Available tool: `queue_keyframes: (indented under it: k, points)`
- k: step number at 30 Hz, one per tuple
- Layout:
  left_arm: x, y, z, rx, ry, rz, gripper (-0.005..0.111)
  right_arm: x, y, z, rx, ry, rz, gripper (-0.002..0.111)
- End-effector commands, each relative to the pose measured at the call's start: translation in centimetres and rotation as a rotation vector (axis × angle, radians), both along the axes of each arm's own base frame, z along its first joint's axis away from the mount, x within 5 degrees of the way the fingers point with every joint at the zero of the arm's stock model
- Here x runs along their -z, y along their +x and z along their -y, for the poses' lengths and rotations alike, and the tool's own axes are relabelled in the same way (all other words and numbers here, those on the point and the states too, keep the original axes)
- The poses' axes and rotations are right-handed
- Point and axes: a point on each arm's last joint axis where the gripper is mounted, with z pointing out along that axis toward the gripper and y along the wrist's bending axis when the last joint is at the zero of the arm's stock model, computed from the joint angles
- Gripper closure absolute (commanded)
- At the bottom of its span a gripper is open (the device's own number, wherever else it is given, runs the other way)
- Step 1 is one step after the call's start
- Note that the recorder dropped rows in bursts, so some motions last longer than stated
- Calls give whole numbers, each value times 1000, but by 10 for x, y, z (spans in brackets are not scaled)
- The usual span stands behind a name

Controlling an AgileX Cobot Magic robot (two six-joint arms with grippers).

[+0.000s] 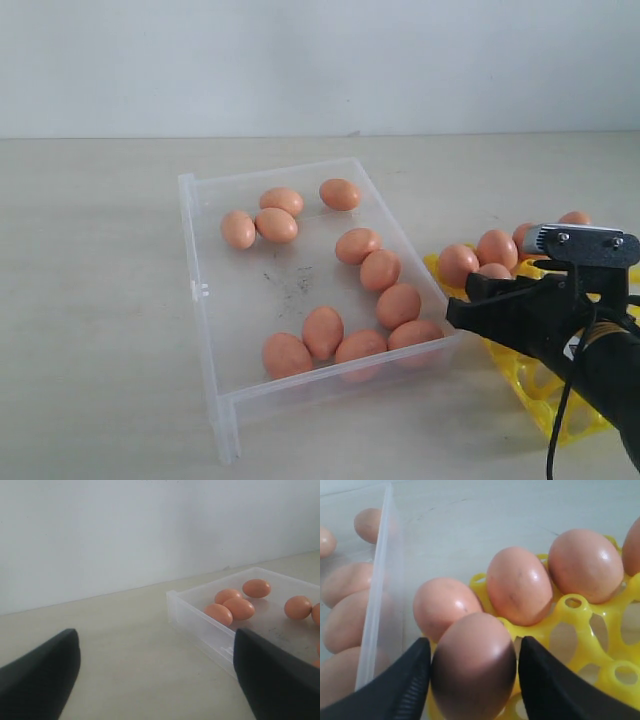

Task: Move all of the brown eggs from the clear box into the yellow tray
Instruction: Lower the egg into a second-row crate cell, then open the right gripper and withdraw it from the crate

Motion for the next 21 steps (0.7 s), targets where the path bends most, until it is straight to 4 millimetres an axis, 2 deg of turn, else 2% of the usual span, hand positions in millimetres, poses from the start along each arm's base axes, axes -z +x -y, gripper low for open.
queue_keyframes:
  k: [1, 6, 7, 8, 9, 16, 21]
  points:
    - [0, 0, 0, 3, -15, 4, 29, 1, 0, 5, 42, -16, -8, 61]
    - [0, 0, 0, 3, -15, 4, 29, -1, 1, 4, 31, -17, 10, 59]
    - [0, 0, 0, 3, -15, 4, 29, -1, 1, 4, 31, -16, 15, 57]
    - [0, 0, 0, 3, -15, 4, 29, -1, 1, 4, 31, -16, 17, 47]
    - [0, 0, 0, 3, -15, 4, 29, -1, 1, 4, 29, -20, 15, 43]
    - [0, 0, 0, 3, -15, 4, 29, -5, 3, 4, 24, -27, 60, 43]
    - [0, 0, 0, 3, -15, 4, 29, -21, 4, 3, 26, 2, 130, 43]
